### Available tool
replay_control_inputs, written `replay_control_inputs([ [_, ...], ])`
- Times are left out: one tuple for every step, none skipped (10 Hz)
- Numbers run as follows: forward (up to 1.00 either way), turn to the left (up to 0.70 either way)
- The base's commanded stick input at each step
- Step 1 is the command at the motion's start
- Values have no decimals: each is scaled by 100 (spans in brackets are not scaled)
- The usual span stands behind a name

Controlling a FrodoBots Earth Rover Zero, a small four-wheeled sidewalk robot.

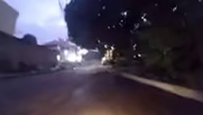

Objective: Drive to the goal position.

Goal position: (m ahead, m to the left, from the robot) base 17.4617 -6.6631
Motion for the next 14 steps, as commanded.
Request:
replay_control_inputs([
  [70, 0],
  [70, 0],
  [70, 0],
  [70, 0],
  [70, 0],
  [70, 0],
  [70, 0],
  [70, 0],
  [70, 0],
  [70, 0],
  [70, 0],
  [70, 0],
  [70, 0],
  [70, 0],
])
